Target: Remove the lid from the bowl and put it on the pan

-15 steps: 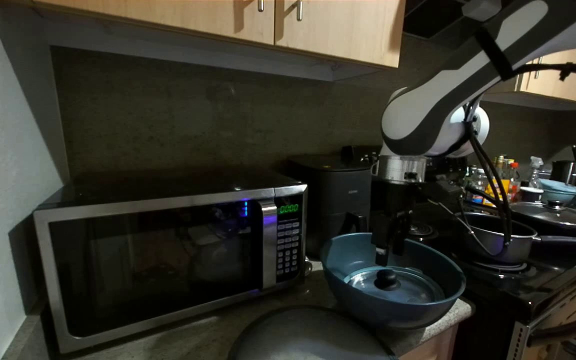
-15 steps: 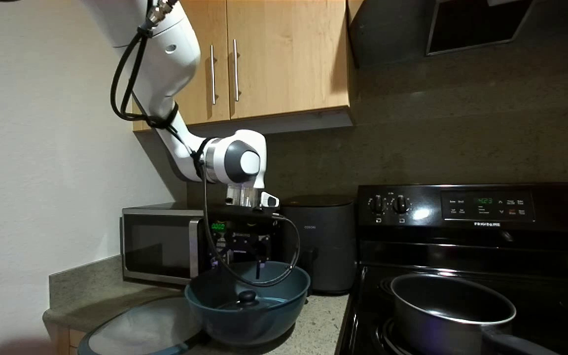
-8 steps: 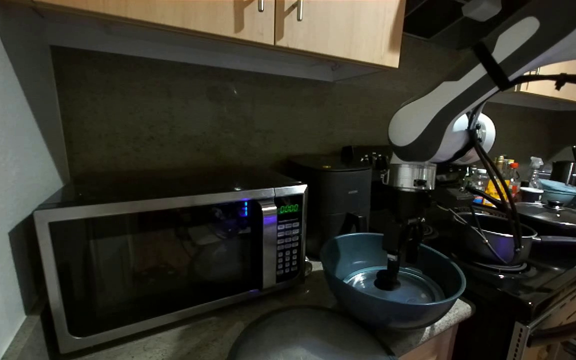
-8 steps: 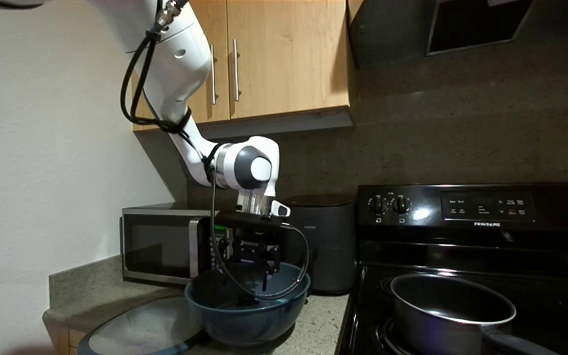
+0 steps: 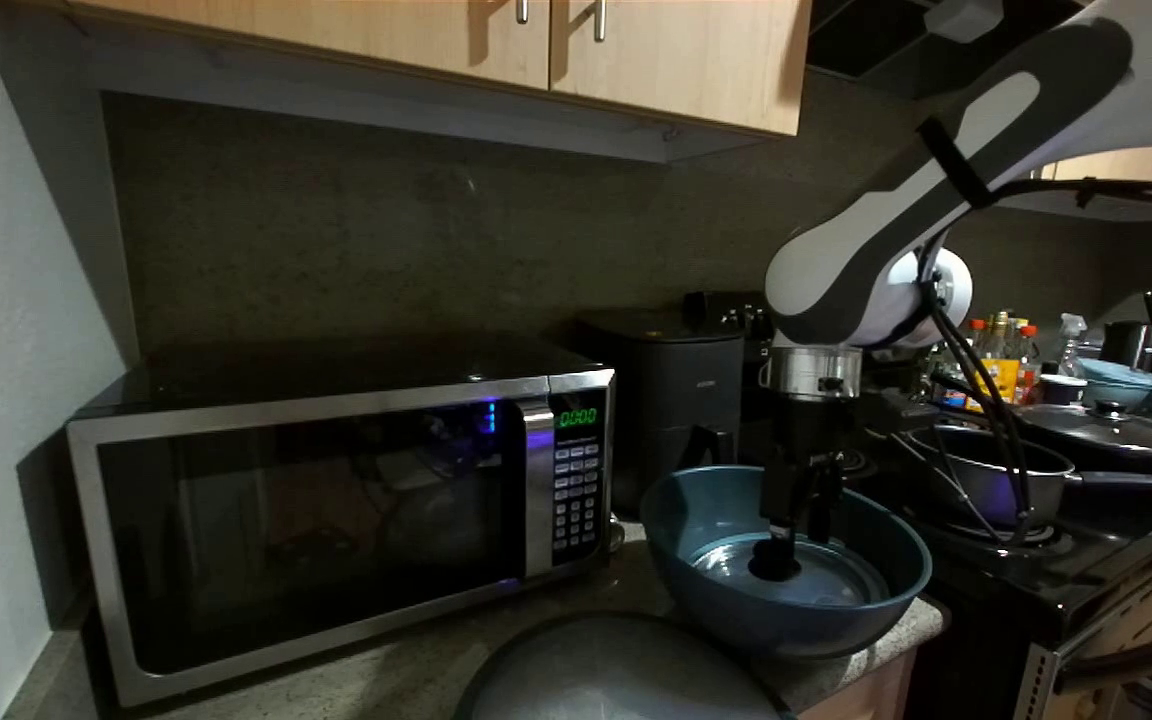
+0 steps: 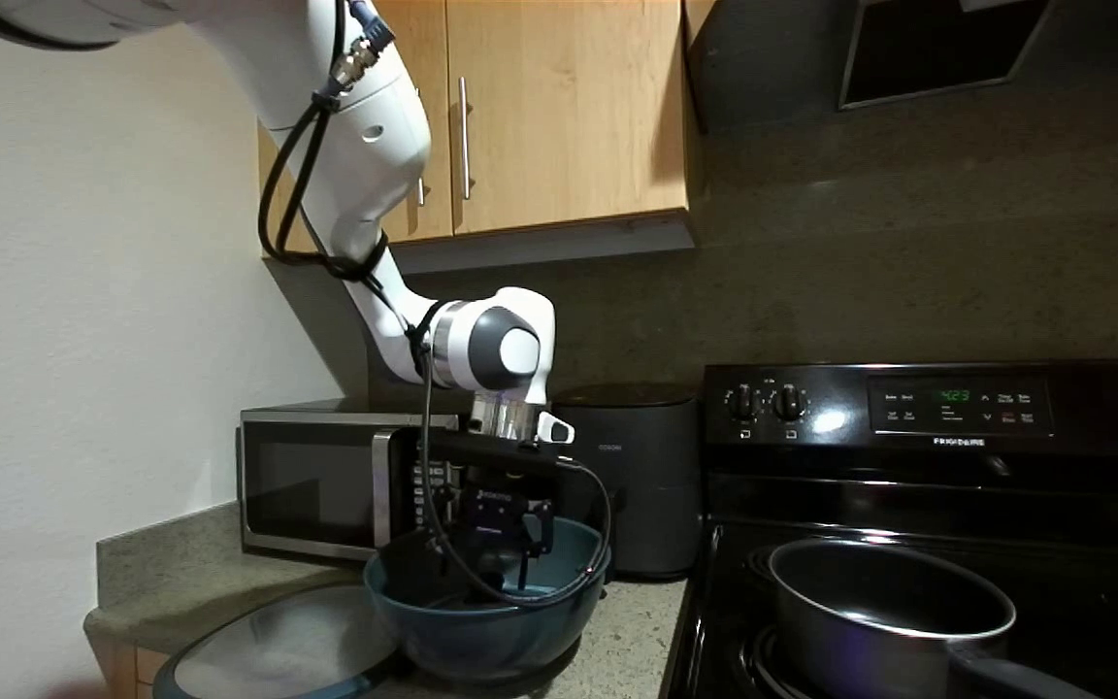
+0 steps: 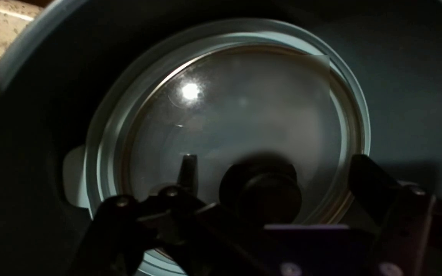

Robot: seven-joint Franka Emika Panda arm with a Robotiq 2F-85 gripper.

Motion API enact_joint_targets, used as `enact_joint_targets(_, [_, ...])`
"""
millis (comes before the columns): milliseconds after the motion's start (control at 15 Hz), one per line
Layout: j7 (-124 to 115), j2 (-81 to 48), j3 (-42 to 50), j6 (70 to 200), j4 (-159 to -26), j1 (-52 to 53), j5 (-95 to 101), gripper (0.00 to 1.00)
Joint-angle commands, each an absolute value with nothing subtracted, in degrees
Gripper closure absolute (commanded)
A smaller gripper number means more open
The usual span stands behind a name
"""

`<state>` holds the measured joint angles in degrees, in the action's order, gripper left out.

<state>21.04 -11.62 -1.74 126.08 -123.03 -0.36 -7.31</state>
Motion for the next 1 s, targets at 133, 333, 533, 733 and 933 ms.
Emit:
enact_joint_targets(133, [25.63, -12.51, -2.92, 127.52, -122.44, -0.97, -7.12, 0.00])
enact_joint_targets(333, [27.83, -12.75, -3.24, 127.57, -121.93, -1.20, -7.44, 0.00])
enact_joint_targets(533, [28.14, -13.25, -3.31, 126.95, -121.03, -1.27, -7.82, 0.00])
enact_joint_targets(733, [27.65, -13.88, -3.22, 125.88, -120.62, -1.50, -8.17, 0.00])
enact_joint_targets(933, [28.24, -15.30, -3.33, 125.93, -119.79, -1.98, -8.65, 0.00])
